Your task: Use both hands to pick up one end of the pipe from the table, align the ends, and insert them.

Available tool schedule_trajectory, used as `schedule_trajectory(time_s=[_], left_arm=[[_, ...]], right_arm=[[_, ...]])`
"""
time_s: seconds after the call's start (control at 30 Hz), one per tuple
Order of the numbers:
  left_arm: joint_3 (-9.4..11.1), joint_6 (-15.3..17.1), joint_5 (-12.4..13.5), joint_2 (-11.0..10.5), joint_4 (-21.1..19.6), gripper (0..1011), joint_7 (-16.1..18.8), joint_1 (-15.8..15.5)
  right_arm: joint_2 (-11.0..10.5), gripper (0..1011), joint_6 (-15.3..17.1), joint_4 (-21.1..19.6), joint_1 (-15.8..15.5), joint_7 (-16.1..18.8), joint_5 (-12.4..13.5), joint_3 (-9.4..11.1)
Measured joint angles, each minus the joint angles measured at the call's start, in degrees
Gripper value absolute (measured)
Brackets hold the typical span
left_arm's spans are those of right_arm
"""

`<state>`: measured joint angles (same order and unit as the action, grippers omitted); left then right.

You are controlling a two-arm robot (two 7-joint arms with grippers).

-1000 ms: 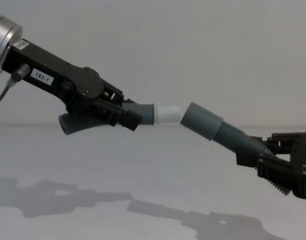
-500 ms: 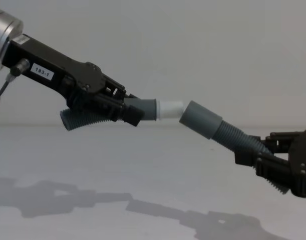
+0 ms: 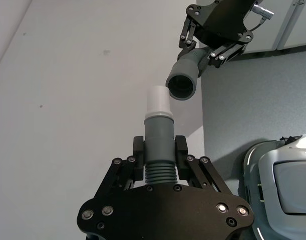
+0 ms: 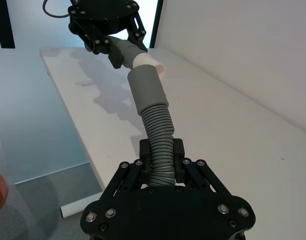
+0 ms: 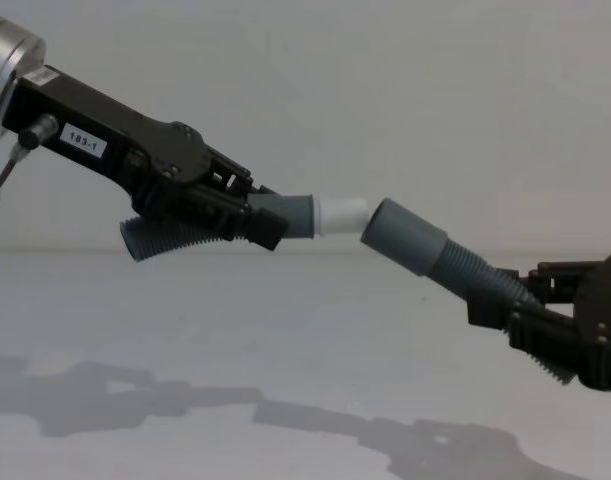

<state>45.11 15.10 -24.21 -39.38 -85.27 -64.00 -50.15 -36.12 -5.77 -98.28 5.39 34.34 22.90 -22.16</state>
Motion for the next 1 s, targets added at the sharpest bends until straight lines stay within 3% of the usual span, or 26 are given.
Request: schedule_trajectory(time_s=[1.0], left_arm=[[1.14, 1.00, -0.38, -1.67, -1.07, 325, 1.35, -0.67]], right_arm=[[0.39, 230, 0.35, 0.94, 1.27, -0.24, 0.07, -0.94]])
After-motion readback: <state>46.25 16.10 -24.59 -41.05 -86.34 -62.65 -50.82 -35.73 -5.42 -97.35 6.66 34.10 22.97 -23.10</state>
